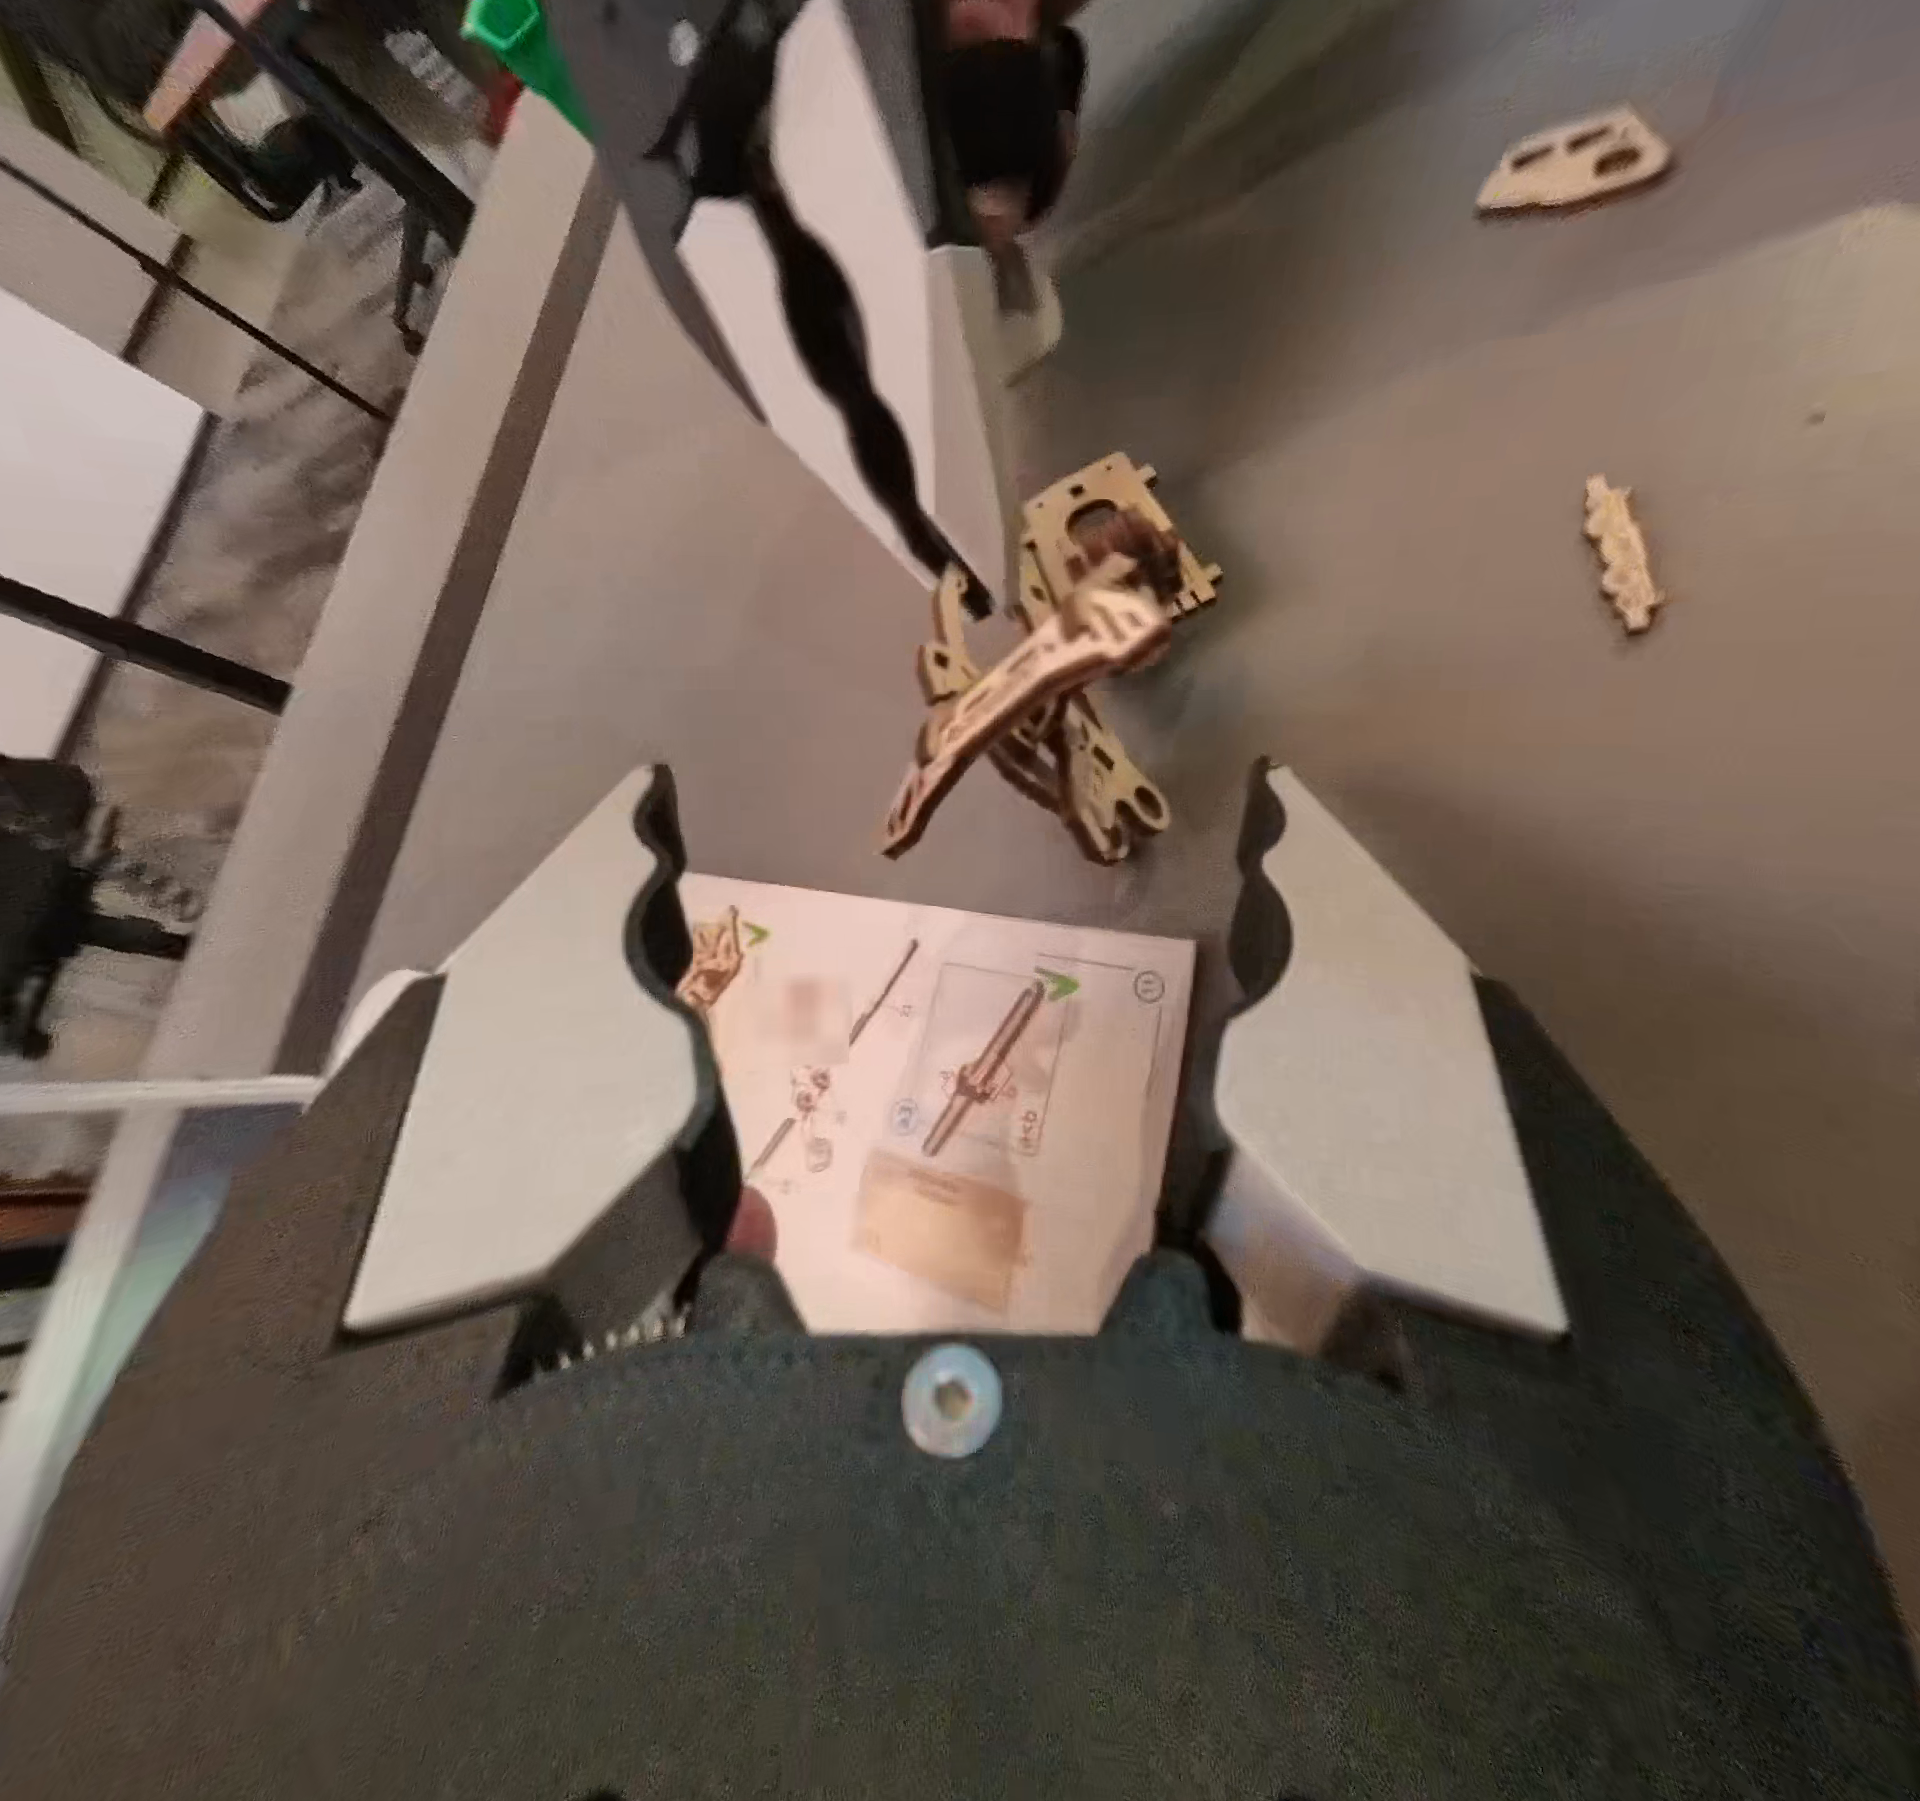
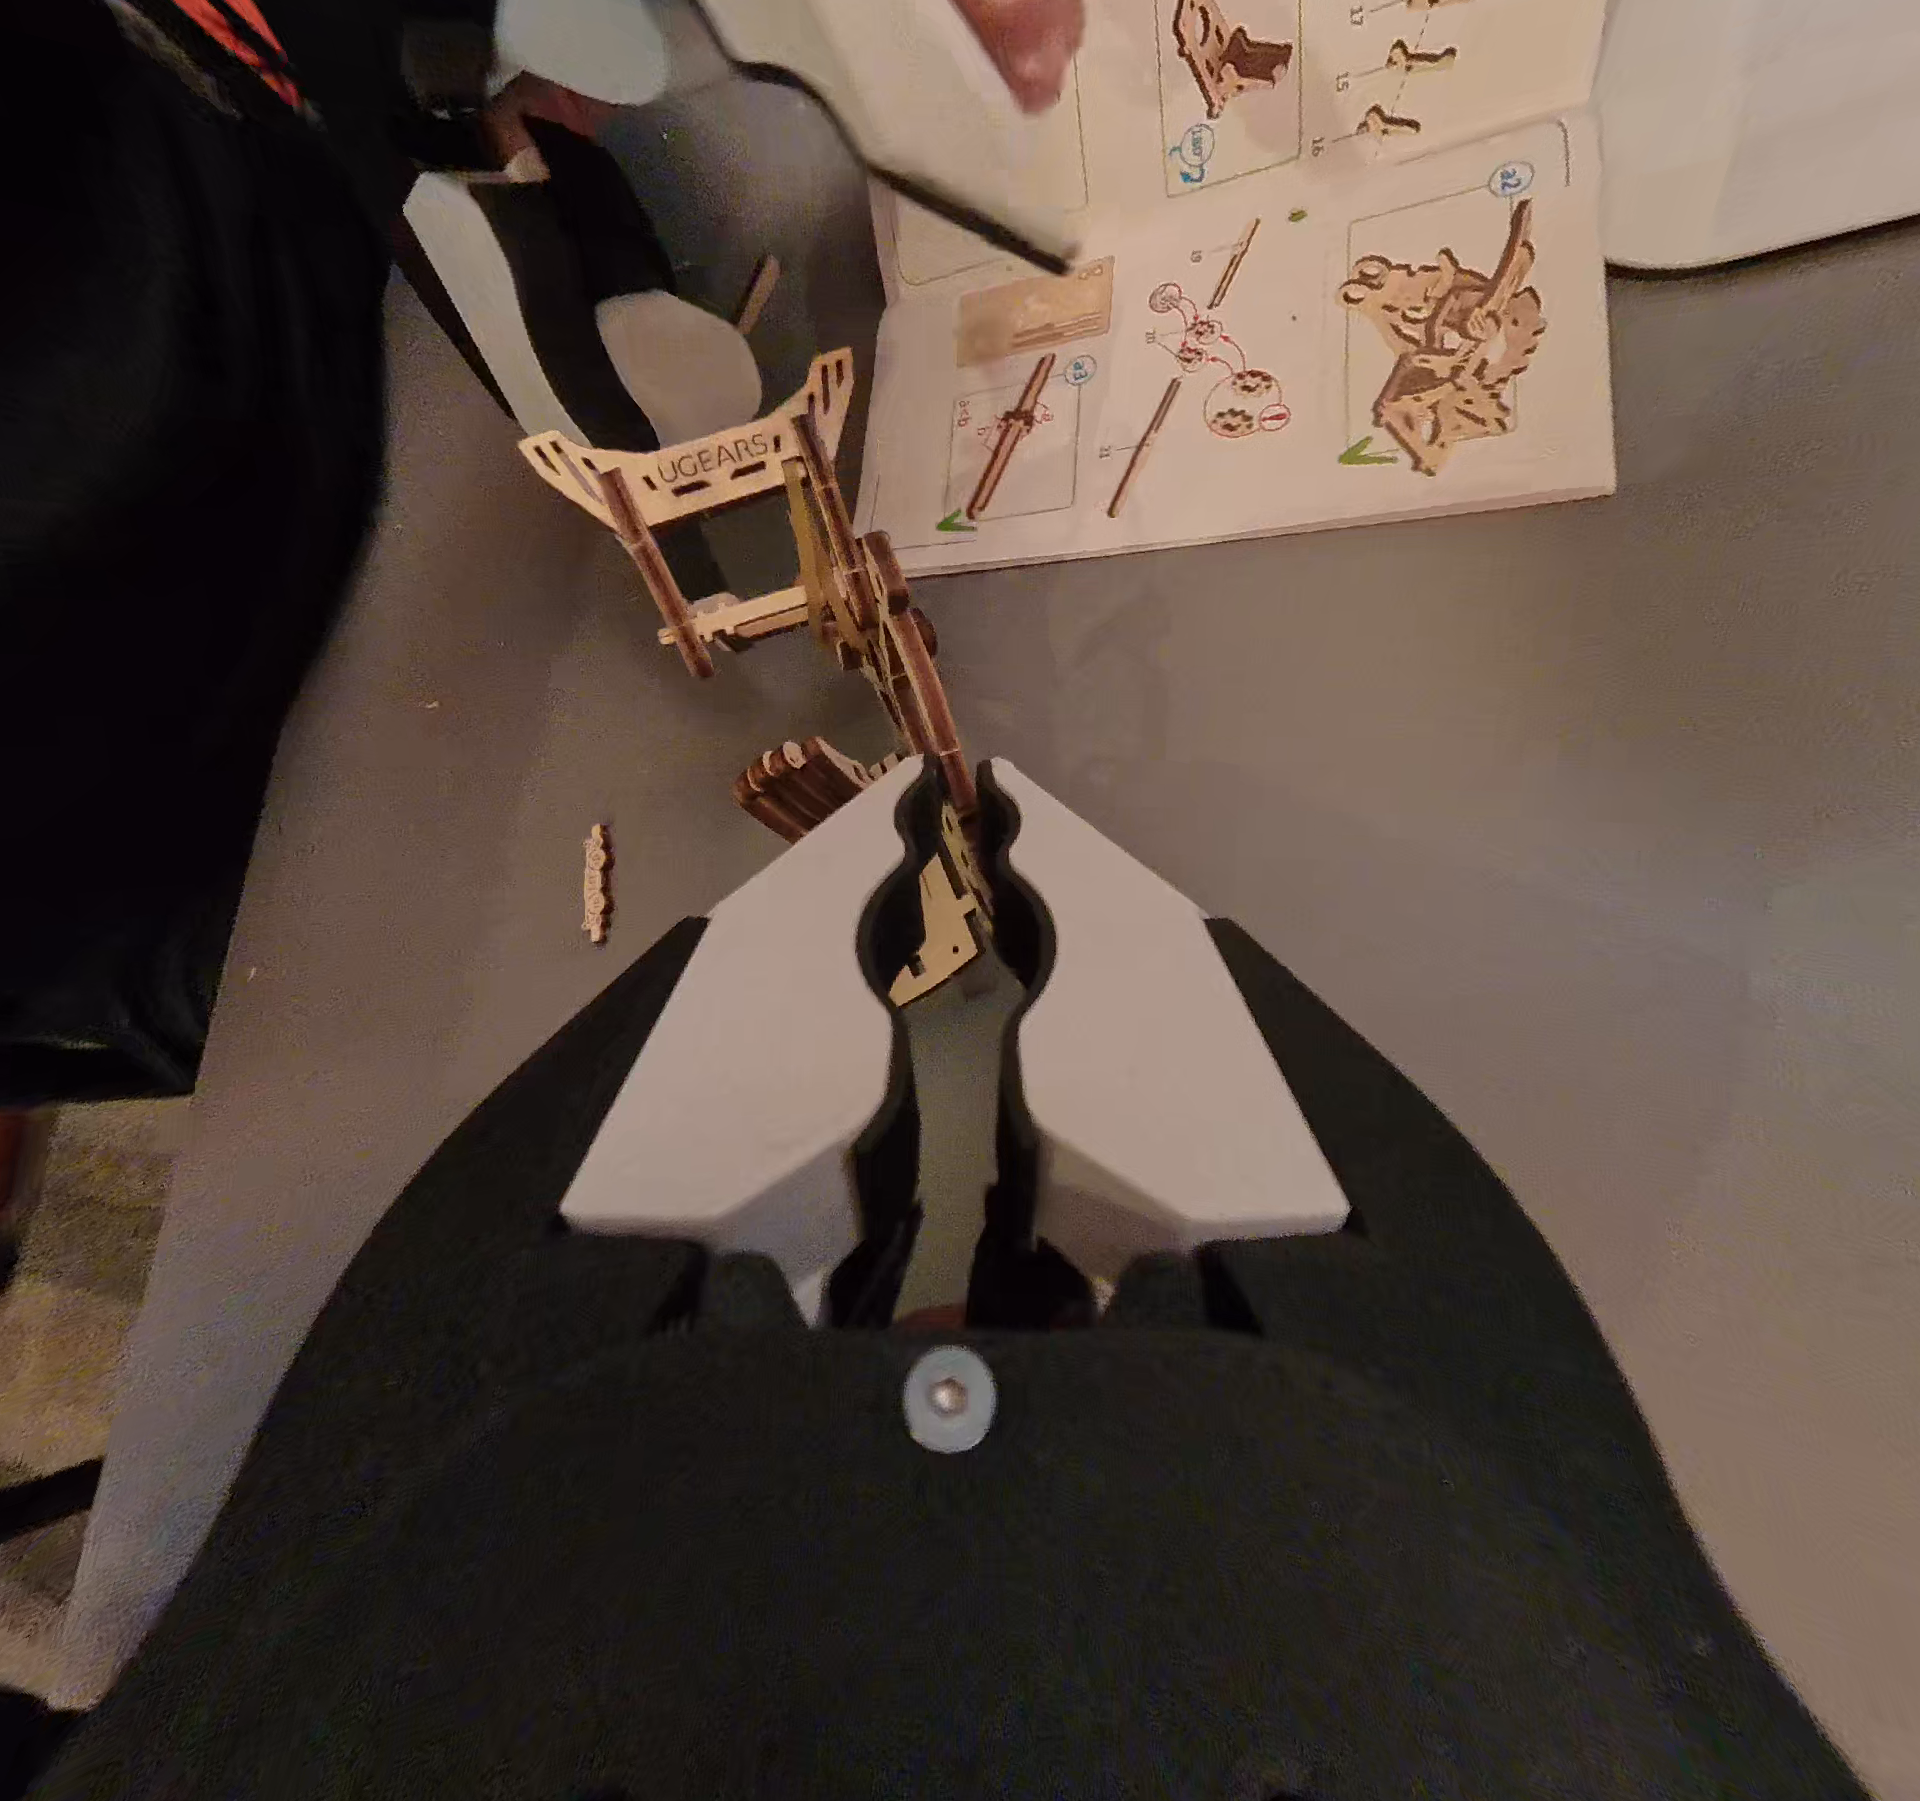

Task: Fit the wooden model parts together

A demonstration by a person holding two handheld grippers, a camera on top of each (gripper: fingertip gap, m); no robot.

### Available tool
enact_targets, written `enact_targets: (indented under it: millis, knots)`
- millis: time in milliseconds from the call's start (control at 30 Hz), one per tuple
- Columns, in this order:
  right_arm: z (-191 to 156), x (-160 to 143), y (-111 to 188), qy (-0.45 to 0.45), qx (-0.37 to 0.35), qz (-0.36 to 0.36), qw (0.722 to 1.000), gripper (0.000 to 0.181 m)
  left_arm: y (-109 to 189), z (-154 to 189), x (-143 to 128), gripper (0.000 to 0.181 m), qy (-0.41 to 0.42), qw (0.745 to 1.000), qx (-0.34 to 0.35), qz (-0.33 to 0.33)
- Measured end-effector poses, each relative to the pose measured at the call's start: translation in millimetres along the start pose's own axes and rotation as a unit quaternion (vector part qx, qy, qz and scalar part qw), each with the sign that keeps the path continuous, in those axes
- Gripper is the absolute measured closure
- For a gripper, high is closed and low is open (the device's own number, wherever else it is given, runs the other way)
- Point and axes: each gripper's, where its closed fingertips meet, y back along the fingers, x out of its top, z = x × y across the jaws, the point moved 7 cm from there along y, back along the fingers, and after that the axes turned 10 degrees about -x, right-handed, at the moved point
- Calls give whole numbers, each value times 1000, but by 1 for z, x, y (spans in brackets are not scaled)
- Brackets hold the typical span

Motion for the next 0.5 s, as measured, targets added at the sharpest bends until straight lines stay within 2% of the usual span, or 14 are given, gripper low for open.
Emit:
enact_targets:
  millis: [67,300,333,400,433,500]
  knots:
    - [-7,-3,0,3,-17,15,1000,178,-4,-1,-3,84,9,1000,-7,1]
    - [-28,-14,-2,35,-59,58,996,177,-23,19,-7,134,-5,995,-103,0]
    - [-31,-16,-3,38,-63,63,995,177,-24,22,-8,145,-12,994,-110,-1]
    - [-35,-20,-3,41,-72,69,994,177,-28,24,-8,157,-14,994,-112,-1]
    - [-36,-22,-3,43,-74,69,994,176,-29,24,-8,165,-16,994,-109,-1]
    - [-39,-25,-4,47,-85,63,993,165,-31,24,-8,168,-22,994,-111,-2]
